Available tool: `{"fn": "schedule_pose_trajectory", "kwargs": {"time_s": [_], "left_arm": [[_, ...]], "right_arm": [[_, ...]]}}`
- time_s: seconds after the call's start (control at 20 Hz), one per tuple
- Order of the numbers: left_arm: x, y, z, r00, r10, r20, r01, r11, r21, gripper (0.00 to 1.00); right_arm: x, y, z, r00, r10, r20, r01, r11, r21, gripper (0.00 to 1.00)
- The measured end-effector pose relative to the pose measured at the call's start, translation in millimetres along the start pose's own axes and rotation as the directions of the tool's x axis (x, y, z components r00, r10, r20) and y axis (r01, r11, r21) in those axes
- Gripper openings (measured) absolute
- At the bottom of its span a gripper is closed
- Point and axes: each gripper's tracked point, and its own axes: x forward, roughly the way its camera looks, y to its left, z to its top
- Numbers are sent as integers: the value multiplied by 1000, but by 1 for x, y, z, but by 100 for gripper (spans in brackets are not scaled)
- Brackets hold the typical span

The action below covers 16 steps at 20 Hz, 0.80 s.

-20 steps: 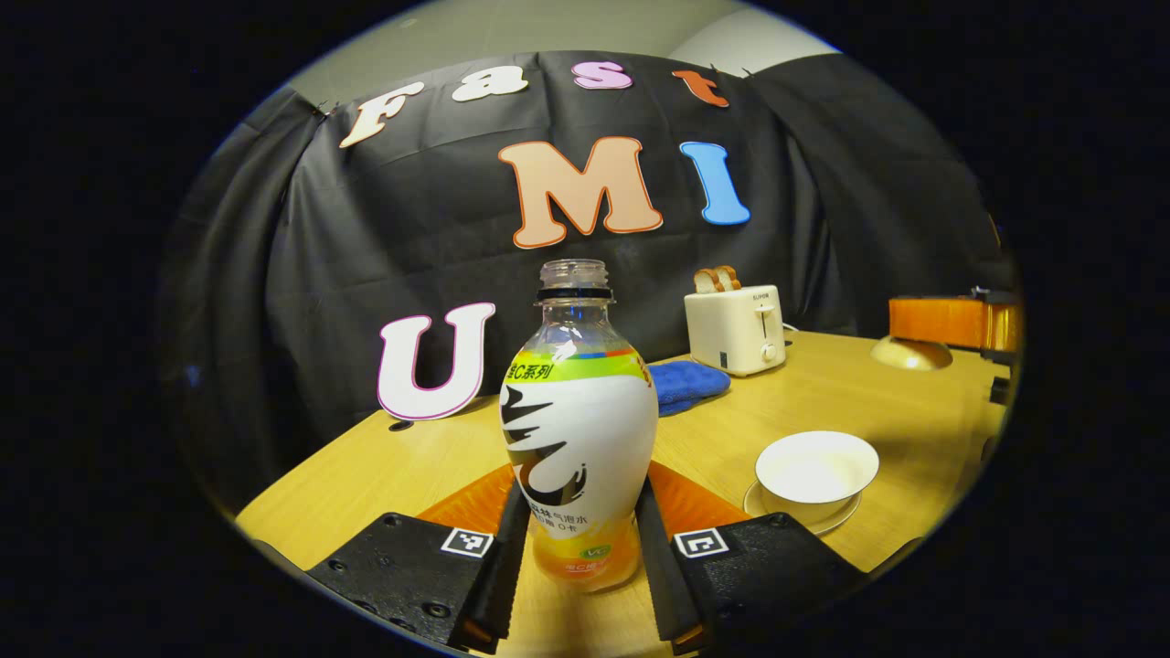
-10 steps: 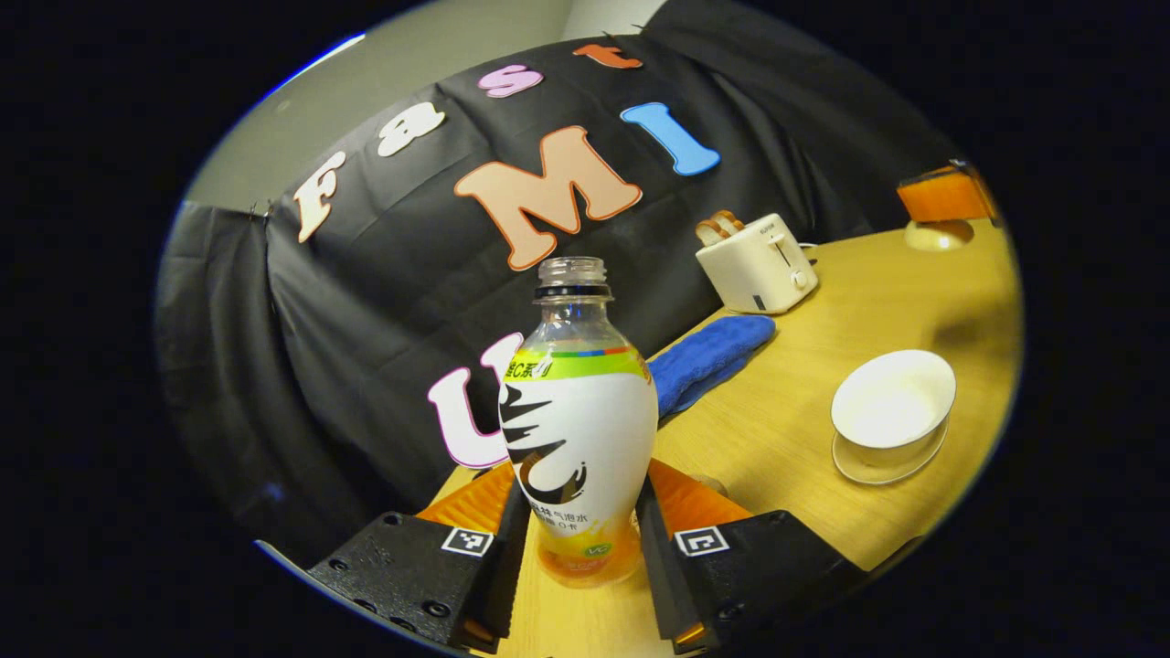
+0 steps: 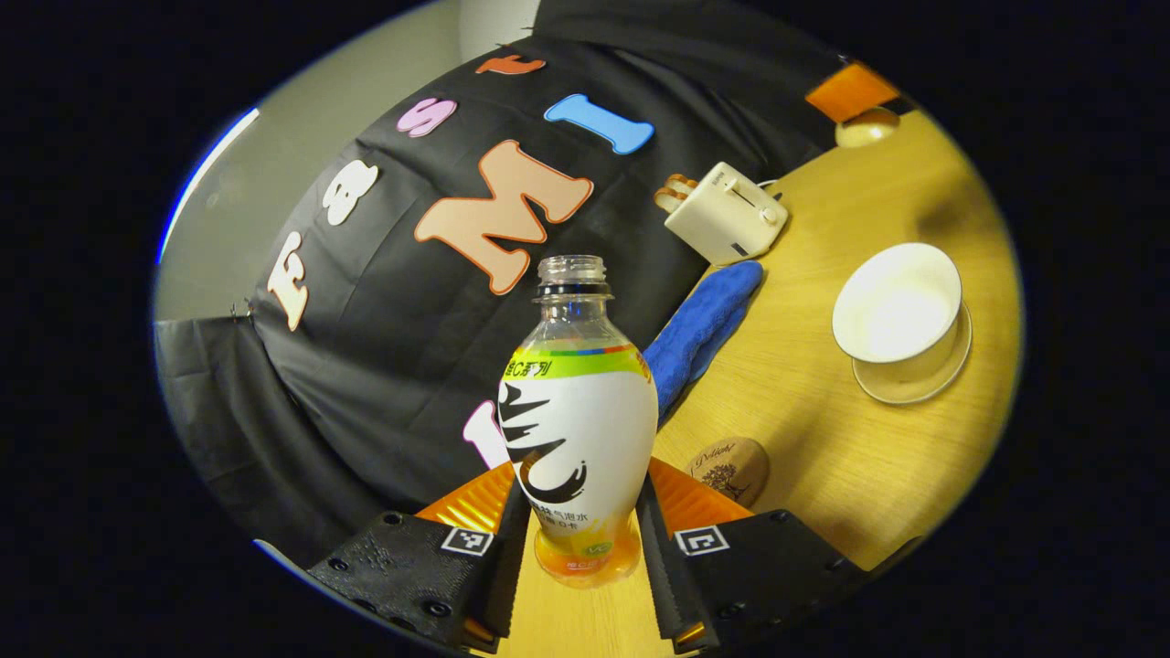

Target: Open the teacup lid with one hand, grasp the water bottle and pour water into the teacup with the other hand; after pouring, place the water bottle on the coaster and then close the teacup lid.

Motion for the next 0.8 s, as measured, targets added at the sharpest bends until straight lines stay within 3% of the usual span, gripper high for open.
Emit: {"fn": "schedule_pose_trajectory", "kwargs": {"time_s": [0.1,0.25,0.3,0.45,0.6,0.8], "left_arm": [[1,-3,-1,1000,-7,-4,7,998,68,57],[0,-3,-2,1000,7,-1,-7,988,154,57],[1,-4,-1,1000,5,0,-5,984,177,57],[-1,-11,0,1000,-23,10,21,973,228,57],[-8,-21,5,998,-61,19,52,949,312,57],[1,-22,18,998,-53,37,34,912,410,57]], "right_arm": [[-1,-2,-1,1000,-2,-6,2,1000,8,29],[-2,-7,3,1000,-8,2,8,1000,15,34],[-3,-8,4,1000,-9,6,9,1000,18,29],[-3,-12,6,1000,-15,10,15,999,29,29],[-3,-14,6,1000,-15,6,15,999,42,31],[-5,-17,10,1000,-19,16,18,999,47,29]]}}
